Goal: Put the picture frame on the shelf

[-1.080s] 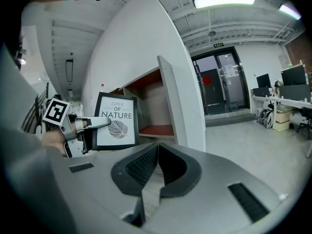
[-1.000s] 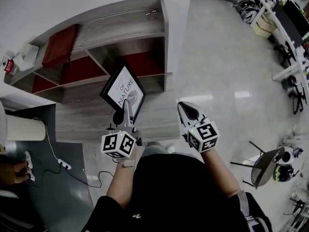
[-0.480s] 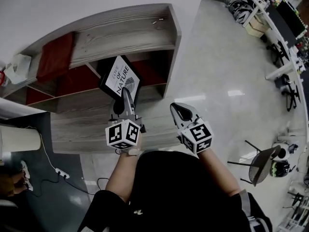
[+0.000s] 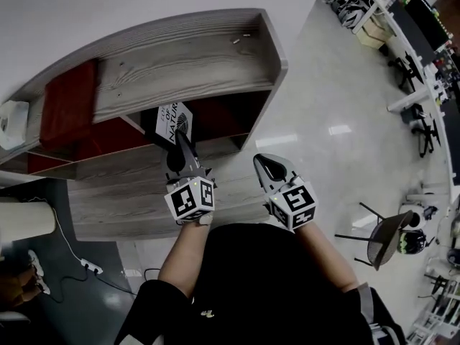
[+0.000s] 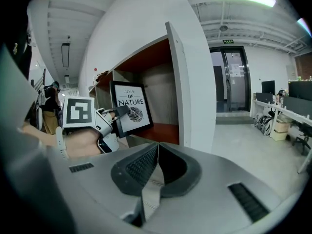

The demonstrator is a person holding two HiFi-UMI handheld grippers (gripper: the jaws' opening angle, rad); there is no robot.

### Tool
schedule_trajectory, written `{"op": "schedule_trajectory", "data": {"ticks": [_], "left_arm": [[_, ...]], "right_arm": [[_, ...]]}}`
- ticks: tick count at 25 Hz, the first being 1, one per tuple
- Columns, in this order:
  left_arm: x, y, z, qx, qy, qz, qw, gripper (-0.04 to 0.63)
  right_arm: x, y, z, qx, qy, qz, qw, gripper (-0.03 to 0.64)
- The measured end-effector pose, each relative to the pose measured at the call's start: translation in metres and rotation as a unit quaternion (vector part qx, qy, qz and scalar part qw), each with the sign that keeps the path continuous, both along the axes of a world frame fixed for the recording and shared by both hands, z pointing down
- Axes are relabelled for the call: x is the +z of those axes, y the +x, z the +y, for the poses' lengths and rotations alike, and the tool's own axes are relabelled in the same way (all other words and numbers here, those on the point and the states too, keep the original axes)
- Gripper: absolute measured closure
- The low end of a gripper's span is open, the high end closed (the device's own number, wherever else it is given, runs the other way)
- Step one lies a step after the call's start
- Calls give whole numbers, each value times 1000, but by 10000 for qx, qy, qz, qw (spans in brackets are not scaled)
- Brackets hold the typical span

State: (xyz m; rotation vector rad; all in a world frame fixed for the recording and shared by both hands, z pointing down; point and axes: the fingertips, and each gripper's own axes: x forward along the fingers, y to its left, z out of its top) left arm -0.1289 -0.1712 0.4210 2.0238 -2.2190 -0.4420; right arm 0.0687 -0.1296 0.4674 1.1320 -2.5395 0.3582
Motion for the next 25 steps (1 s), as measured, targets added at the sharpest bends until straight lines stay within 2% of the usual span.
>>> {"op": "schedule_trajectory", "data": {"ticks": [8, 14, 25], "left_arm": [[8, -11, -21, -226, 62, -133, 9996, 577], [10, -11, -24, -323, 132, -377, 9987, 577], [15, -12, -27, -457, -87, -610, 9971, 577]], "right_arm": [[8, -9, -9, -38, -91, 51, 9999, 617], [11, -13, -10, -75, -108, 106, 9999, 617], [14, -11, -8, -18, -152, 91, 9998, 617]]}}
